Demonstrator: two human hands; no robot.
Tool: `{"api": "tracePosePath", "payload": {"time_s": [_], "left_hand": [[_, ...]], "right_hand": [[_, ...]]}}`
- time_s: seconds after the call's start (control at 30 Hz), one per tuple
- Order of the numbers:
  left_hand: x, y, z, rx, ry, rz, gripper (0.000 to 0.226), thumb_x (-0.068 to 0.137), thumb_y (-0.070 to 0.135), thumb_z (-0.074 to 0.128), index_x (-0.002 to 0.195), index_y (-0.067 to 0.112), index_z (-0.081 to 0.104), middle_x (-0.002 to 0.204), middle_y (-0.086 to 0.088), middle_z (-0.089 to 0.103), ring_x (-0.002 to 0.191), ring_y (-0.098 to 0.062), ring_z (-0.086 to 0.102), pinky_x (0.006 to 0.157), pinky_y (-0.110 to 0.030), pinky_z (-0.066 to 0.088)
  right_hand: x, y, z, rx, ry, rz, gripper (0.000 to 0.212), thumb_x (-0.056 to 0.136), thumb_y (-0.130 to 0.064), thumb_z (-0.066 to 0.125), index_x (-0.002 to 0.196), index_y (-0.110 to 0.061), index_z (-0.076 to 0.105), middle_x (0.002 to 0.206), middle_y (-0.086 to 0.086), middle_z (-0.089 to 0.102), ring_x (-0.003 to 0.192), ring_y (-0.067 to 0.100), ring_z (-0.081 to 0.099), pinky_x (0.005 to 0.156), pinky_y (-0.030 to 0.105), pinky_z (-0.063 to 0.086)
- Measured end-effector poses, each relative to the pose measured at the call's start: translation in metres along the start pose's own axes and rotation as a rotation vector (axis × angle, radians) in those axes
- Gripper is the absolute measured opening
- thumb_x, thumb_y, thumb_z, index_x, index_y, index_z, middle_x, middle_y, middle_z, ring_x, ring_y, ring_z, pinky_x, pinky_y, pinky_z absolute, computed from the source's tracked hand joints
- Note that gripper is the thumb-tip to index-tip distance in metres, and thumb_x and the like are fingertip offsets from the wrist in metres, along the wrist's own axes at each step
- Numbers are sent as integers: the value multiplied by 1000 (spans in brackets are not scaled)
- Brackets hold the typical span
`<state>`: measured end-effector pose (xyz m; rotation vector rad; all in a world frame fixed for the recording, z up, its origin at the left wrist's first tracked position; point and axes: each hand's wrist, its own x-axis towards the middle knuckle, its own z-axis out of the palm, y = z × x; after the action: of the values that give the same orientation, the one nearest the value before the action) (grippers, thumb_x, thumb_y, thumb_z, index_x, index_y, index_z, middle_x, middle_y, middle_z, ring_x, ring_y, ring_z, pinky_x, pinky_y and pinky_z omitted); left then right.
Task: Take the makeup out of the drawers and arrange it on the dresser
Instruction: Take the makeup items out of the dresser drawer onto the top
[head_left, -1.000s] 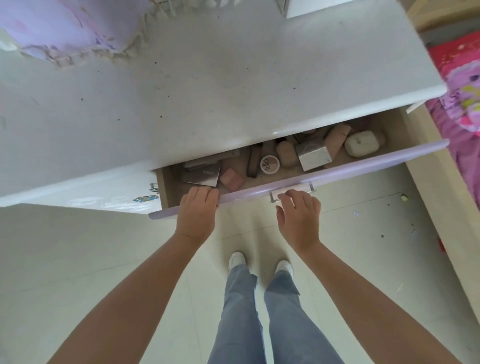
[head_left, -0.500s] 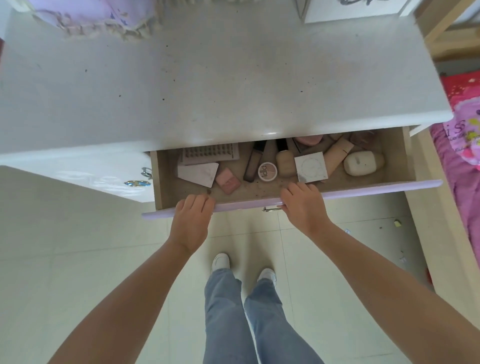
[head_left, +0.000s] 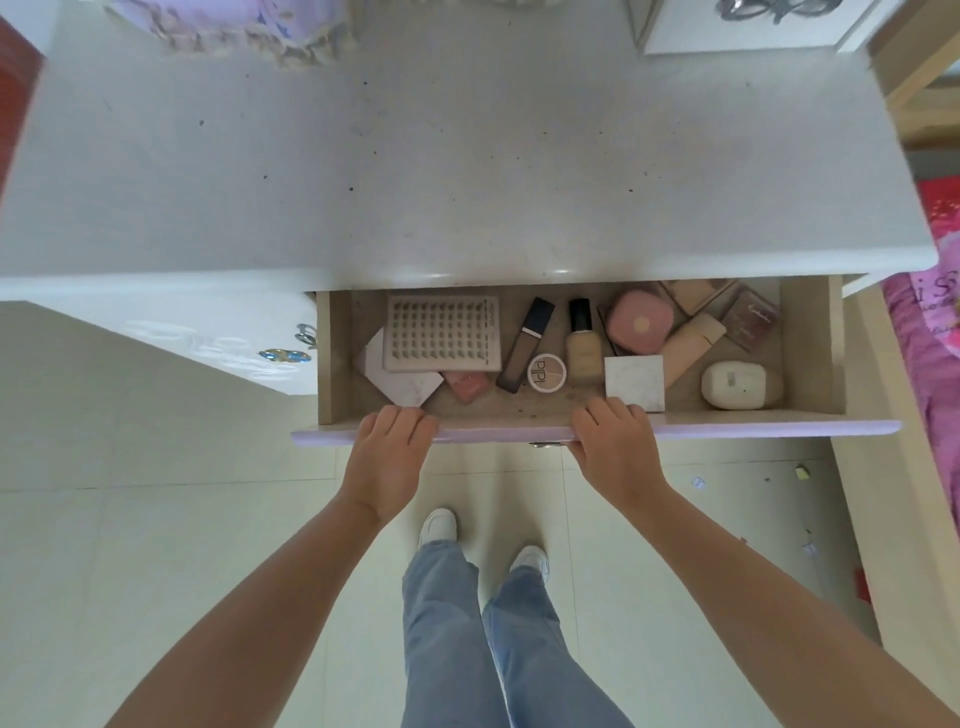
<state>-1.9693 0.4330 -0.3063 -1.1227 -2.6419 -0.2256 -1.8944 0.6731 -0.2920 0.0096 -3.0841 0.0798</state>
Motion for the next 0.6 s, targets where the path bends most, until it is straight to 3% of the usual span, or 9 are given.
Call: {"api": "tracePosePath", "payload": {"time_s": [0.13,0.2,0.23,0.3,0.37,0.43,0.53,0.6], "left_hand": [[5,-2,-11,-76,-110,-25,19,70,21,48,87,18,42,70,-2,63,74,-16,36,65,-25,29],[7,-4,-18,-136,-164,-77,21,75,34,44,89,18,47,73,-1,63,75,-16,43,65,-23,37],[11,-4,-24,-172,-197,-159,24,77,35,44,89,16,52,74,-2,63,76,-18,50,63,-25,44],[28,-9,-34,-206,-310,-406,28,85,29,46,95,7,61,88,-9,64,84,-29,60,70,-31,50],[50,-17,-35,-230,-547,-716,31,92,23,47,115,2,53,114,-15,57,110,-32,53,91,-34,42],[66,-24,-29,-338,-712,-993,36,93,20,48,122,-2,47,125,-19,53,118,-32,50,95,-34,40],[81,-37,-11,-506,-758,-1196,32,90,11,49,117,-6,54,121,-20,59,114,-32,55,88,-30,43],[84,-41,0,-582,-756,-1274,31,89,9,49,117,-3,57,122,-19,59,115,-31,55,91,-29,44]], "right_hand": [[-1,3,2,43,-15,36,33,52,-29,84,56,-12,56,52,2,54,48,21,53,47,23,40],[3,3,-2,116,-33,64,38,69,-48,63,55,-12,57,51,1,55,46,20,54,46,22,40],[9,-1,-6,174,-38,80,44,72,-51,51,55,-12,58,49,1,55,45,20,54,45,22,40],[27,-10,-16,292,-10,84,44,75,-47,47,57,-8,60,51,4,57,46,22,56,44,21,42],[55,-21,-25,339,-144,69,35,80,-38,53,78,-4,65,73,10,64,71,27,62,58,28,48],[83,-34,-24,266,-369,6,32,88,-32,50,108,-7,57,108,11,58,106,27,52,85,33,43],[118,-51,-12,173,-501,15,44,87,-31,53,124,-9,44,131,13,43,122,27,38,99,36,34],[131,-61,3,118,-446,50,60,76,-37,66,125,-6,47,135,22,41,125,36,39,102,45,34]]}}
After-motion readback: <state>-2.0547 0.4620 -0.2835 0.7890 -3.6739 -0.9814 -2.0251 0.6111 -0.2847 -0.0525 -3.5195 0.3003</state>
